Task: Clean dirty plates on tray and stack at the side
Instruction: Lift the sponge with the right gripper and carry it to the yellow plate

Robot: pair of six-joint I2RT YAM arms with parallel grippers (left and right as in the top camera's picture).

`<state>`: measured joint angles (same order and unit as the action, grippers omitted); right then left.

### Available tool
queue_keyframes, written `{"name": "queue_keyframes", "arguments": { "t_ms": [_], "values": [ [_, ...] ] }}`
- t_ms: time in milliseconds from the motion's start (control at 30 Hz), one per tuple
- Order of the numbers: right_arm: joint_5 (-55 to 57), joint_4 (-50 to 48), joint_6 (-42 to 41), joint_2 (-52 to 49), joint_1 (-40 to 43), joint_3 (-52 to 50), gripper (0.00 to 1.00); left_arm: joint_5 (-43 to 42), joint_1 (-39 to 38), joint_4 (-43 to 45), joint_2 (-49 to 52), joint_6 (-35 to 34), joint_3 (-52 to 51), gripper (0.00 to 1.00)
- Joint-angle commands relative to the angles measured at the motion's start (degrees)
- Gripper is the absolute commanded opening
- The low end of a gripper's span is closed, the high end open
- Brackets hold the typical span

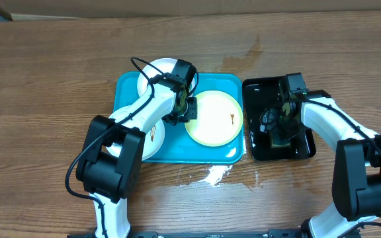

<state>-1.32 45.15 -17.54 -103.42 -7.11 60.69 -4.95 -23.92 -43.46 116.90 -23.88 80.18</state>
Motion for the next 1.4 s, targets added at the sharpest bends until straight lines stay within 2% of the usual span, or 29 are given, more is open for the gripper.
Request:
{"name": "queue_keyframes", "arguments": {
  "t_ms": [0,67,100,133,167,233,267,667,800,933,1200,1367],
  "values": [
    [-1.4,0.2,0.0,-0.2,0.4,-0.7,0.76,0.2,-0.6,-1.0,-0.6,1.1,0.5,0.04],
    [-1.4,0.4,0.0,-0.2,0.4,-0.7,0.66,1.4,-0.6,-1.0,-2.3,0.8,0.8,0.04],
    [-1.4,0.4,0.0,-0.2,0.4,-0.7,0.59,2.6,-0.6,-1.1,-3.4,0.5,0.8,0.04],
    [-1.4,0.3,0.0,-0.2,0.4,-0.7,0.49,3.7,-0.6,-1.4,-4.3,0.5,0.8,0.04],
    [-1.4,0.1,0.0,-0.2,0.4,-0.7,0.33,4.7,-0.6,-2.0,-5.3,0.5,0.8,0.04],
    [-1.4,0.0,0.0,-0.2,0.4,-0.1,0.09,6.8,-0.6,-3.2,-6.7,0.5,0.8,0.04],
    [-1.4,0.3,0.0,-0.2,0.4,0.7,0.04,7.5,-0.6,-3.7,-7.4,0.5,0.8,0.04],
    [-1.4,11.4,0.0,1.9,0.4,12.4,0.04,16.0,-1.0,-9.1,-10.6,0.5,0.8,0.04],
    [-4.8,11.4,0.2,2.7,0.4,12.9,0.04,15.5,-1.1,-9.7,-11.2,0.6,0.8,0.04],
    [-9.3,10.4,4.1,2.7,0.5,13.0,0.04,15.5,-0.6,-9.7,-11.3,2.4,0.8,0.04],
    [-9.3,17.5,4.1,2.7,1.4,19.8,0.04,15.4,-0.5,-10.3,-11.3,4.2,0.8,0.04],
    [-9.2,20.0,3.8,2.6,1.4,20.0,0.04,15.7,-0.5,-11.7,-11.3,4.2,0.8,0.04]
  ]
}}
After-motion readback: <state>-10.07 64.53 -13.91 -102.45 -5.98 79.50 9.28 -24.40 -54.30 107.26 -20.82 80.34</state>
